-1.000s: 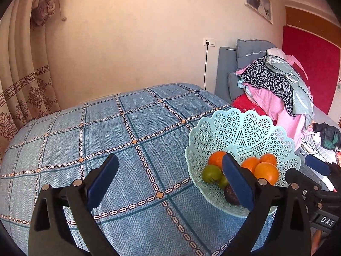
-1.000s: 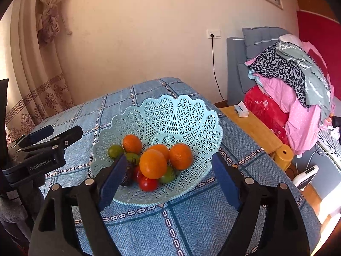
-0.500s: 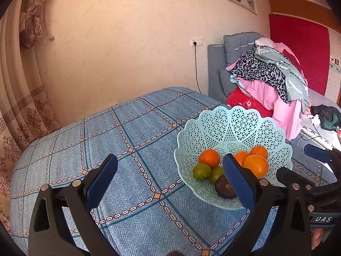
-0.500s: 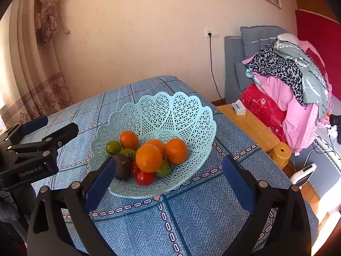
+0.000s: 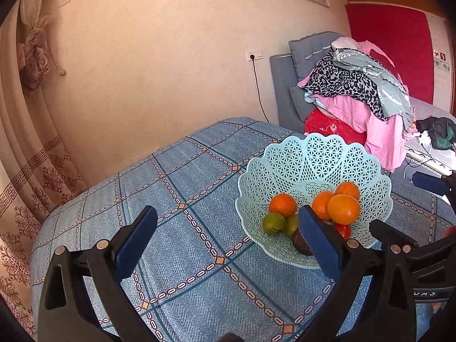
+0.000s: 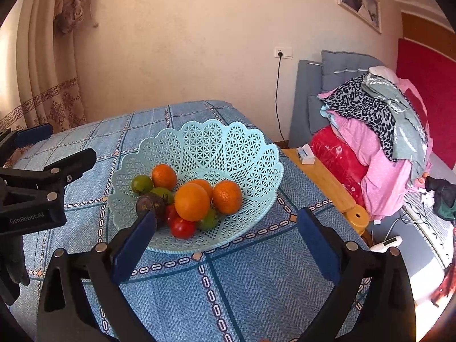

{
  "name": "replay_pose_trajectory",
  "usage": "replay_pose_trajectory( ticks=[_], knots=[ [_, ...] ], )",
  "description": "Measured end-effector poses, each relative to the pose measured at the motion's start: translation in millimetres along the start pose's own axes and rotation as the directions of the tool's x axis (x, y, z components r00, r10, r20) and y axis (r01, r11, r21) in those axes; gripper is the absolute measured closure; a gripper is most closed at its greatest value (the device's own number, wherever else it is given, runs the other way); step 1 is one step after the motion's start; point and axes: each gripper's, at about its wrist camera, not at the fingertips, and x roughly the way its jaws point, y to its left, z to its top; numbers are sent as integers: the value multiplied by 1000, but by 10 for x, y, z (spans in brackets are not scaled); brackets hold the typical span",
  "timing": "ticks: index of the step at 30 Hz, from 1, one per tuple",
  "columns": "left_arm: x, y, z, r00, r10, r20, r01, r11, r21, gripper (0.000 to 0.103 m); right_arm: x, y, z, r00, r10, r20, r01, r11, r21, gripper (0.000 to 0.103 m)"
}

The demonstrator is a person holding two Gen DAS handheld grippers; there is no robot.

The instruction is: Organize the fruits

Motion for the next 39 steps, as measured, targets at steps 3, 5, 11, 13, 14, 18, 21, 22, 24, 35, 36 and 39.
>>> replay_pose_trajectory(
  ticks=[3,5,11,13,14,18,21,22,24,35,36,39],
  knots=[
    [-20,-20,-2,1000,-4,1,4,1000,20,3,-13,-12,1,1000,10,3,-10,1000,-3,5],
    [-24,-33,-12,1000,-2,-1,2,999,41,3,-15,-22,-9,1000,14,-1,-14,1000,0,5],
    [-9,-59,-31,1000,5,-15,-3,997,74,3,-15,4,-27,1000,23,-3,-23,1000,-8,5],
    [0,-82,-35,1000,4,-18,-2,996,93,3,-16,19,-32,1000,22,-6,-23,1000,-14,5],
    [2,-92,-43,1000,6,-18,-4,995,102,3,-14,24,-31,1000,21,-9,-22,1000,-17,5],
    [2,-118,-50,1000,15,-16,-13,992,126,3,-3,25,-42,1000,20,-19,-21,1000,-16,5],
    [5,-118,-56,1000,10,-19,-7,992,128,3,0,36,-40,1000,20,-22,-20,1000,-17,5],
    [6,-115,-56,1000,10,-20,-8,991,131,3,0,41,-42,1000,21,-23,-21,1000,-21,5],
    [1,-131,-62,1000,7,-20,-4,991,136,3,-3,56,-51,1000,20,-23,-21,999,-28,5],
    [27,-168,-84,1000,4,-26,0,987,159,3,16,109,-84,999,18,-29,-20,999,-43,5],
    [29,-172,-87,1000,4,-26,1,987,161,3,20,111,-82,999,20,-31,-21,999,-43,5],
    [38,-186,-82,1000,5,-29,0,986,165,3,36,107,-83,999,34,-42,-36,999,-32,5]
  ],
)
